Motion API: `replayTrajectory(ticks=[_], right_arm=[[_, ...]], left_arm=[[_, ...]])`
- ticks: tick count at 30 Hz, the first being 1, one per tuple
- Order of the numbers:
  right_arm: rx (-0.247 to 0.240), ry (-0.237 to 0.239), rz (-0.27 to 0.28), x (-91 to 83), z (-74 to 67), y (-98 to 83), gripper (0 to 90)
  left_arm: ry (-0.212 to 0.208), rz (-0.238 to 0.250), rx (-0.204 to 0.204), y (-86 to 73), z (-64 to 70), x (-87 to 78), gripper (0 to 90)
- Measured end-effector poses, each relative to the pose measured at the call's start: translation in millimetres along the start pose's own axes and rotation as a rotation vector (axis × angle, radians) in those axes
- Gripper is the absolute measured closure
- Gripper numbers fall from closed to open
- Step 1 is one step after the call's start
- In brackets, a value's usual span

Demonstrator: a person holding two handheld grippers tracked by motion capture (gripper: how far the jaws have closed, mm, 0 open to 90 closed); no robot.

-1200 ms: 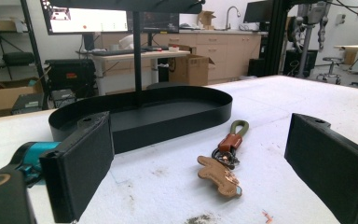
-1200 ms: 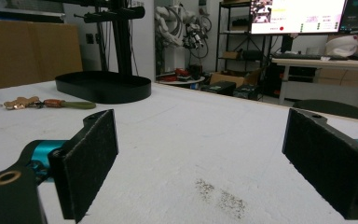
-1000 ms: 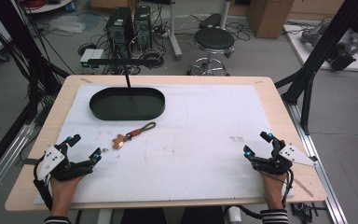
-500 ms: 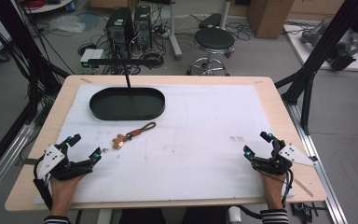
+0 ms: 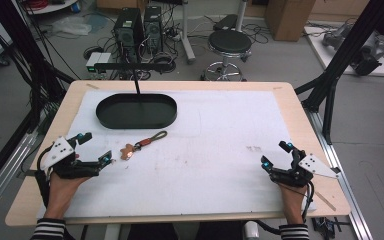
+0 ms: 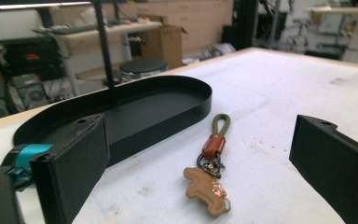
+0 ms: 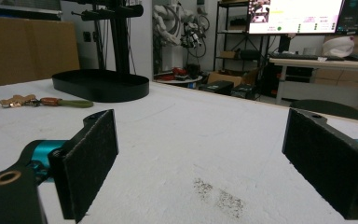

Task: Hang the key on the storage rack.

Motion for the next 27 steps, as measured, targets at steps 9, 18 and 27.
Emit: replayTrajectory(ticks=[9,18,27], right_arm=[[-0.004,-0.002,0.002,0.2,0.1,0.0,9.5],[0.001,-0.002,0.000,0.0,0.0,0.0,9.5],[-0.001,-0.002,0.002,0.1,0.2,0.0,9.5]], left_arm=[[-0.058,-0.145,0.048,27.5,0.3,28.0,5.3],[-0.087,-0.292,0.106,47.8,0.2,56.1,5.3],[-0.108,-0.437,0.166,60.4,5.1,83.6,5.3]])
Point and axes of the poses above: each handheld gripper's, and its own axes: x roughly forward along the jaws, y roughly out of its top, z roughly to its right, the point moved 3 cm from there along x, roughly forward along the jaws, and after that the axes turned 6 degrees about -x, right-handed, at the moved point
